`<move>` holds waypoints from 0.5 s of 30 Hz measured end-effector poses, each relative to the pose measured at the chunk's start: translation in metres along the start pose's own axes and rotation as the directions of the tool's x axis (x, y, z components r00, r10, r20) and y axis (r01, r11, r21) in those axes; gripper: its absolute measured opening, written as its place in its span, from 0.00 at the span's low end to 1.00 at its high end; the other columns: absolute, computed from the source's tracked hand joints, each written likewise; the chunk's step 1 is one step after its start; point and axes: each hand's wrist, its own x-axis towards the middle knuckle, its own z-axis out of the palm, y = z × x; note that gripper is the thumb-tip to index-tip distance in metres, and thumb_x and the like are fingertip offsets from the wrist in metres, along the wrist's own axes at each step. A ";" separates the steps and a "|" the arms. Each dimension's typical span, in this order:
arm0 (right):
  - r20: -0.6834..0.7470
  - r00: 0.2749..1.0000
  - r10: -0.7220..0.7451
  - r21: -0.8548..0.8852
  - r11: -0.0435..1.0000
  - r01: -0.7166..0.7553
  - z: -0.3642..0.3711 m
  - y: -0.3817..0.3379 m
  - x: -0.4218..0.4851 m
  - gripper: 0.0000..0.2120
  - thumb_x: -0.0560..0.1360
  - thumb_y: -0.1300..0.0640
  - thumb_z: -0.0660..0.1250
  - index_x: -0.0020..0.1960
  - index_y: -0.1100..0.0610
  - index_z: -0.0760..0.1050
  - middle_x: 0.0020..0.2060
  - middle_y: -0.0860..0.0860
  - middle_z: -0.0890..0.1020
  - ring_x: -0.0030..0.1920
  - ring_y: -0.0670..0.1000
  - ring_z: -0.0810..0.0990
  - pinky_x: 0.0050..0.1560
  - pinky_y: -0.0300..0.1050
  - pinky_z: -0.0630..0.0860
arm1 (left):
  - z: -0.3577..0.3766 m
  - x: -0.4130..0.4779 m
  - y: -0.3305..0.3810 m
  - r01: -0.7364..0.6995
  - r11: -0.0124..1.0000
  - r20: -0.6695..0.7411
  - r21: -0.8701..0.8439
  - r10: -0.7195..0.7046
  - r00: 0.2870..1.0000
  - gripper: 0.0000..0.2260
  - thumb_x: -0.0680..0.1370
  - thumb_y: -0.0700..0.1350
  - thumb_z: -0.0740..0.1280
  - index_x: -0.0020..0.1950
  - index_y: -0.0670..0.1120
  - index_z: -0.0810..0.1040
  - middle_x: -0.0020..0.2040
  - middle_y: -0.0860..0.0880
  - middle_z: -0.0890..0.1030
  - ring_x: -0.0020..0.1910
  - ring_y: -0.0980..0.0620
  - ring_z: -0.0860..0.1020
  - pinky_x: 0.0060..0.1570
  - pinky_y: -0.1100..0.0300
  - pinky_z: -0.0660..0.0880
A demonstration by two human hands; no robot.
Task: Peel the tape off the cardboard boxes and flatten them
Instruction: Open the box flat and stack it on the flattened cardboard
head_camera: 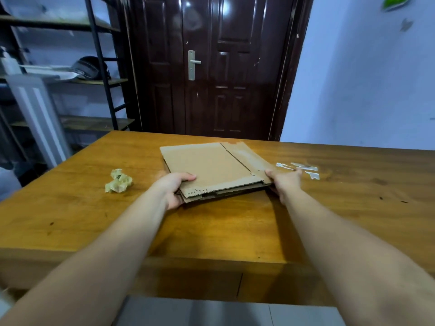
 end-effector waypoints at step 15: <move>0.305 0.187 -0.934 -0.694 -0.084 0.715 -0.026 -0.039 -0.083 0.25 0.61 0.65 0.77 0.57 0.56 0.78 0.49 0.53 0.84 0.51 0.56 0.82 0.54 0.46 0.75 | 0.069 -0.096 0.037 -0.214 0.951 0.028 -0.223 0.225 0.974 0.05 0.77 0.36 0.63 0.52 0.41 0.73 0.44 0.43 0.80 0.39 0.47 0.80 0.25 0.54 0.80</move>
